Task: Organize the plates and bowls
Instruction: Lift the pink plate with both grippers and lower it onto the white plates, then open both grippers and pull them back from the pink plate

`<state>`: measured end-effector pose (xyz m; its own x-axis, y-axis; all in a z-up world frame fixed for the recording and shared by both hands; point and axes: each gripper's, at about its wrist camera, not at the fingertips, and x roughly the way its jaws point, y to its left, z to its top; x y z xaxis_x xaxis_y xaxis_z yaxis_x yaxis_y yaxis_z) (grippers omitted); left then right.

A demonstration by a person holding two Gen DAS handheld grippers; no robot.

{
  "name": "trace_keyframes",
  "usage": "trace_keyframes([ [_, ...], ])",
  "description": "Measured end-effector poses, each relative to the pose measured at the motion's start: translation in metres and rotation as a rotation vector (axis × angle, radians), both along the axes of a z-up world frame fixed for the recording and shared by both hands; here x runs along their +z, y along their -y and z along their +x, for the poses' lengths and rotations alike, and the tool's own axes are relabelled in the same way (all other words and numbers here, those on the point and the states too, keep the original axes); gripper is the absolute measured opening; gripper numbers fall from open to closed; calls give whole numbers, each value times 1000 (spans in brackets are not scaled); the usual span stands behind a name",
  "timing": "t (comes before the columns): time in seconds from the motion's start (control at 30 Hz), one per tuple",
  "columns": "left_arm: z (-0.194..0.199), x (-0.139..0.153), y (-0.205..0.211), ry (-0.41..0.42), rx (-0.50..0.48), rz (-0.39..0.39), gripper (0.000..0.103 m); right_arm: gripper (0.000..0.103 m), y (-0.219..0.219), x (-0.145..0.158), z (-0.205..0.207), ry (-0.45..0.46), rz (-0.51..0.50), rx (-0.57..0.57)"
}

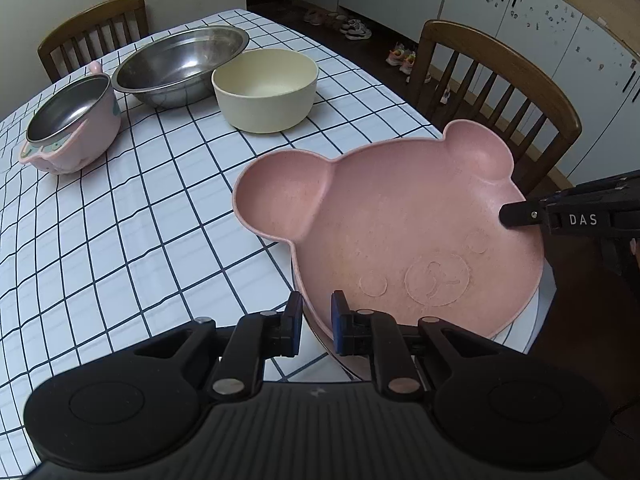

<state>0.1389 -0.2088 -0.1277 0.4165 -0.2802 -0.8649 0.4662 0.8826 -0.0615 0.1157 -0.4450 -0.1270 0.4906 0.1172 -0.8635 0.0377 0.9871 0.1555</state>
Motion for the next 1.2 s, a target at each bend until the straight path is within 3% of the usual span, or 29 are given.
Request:
trace_keyframes([
  [0.5,12,-9,-4,-45,3,-14,14,21,-14,-2,11,-37,-60,37],
  [0.57,12,-9,-4,-48,-1,-19,14,27,-16,1,10,-33,-89,46],
  [0.63,11,-9,-4,-47,-3,-21,14,44,-18,4,8,-16,-132,48],
  [0.97,6,0,-12,-40,-5,-55,15,46,-19,19,-2,14,-99,49],
  [1.07,3,7,-17,-21,-3,-66,19,47,-27,26,-6,29,-83,58],
  [1.2,-3,21,-24,18,4,-91,35,51,-41,38,-12,58,-60,79],
])
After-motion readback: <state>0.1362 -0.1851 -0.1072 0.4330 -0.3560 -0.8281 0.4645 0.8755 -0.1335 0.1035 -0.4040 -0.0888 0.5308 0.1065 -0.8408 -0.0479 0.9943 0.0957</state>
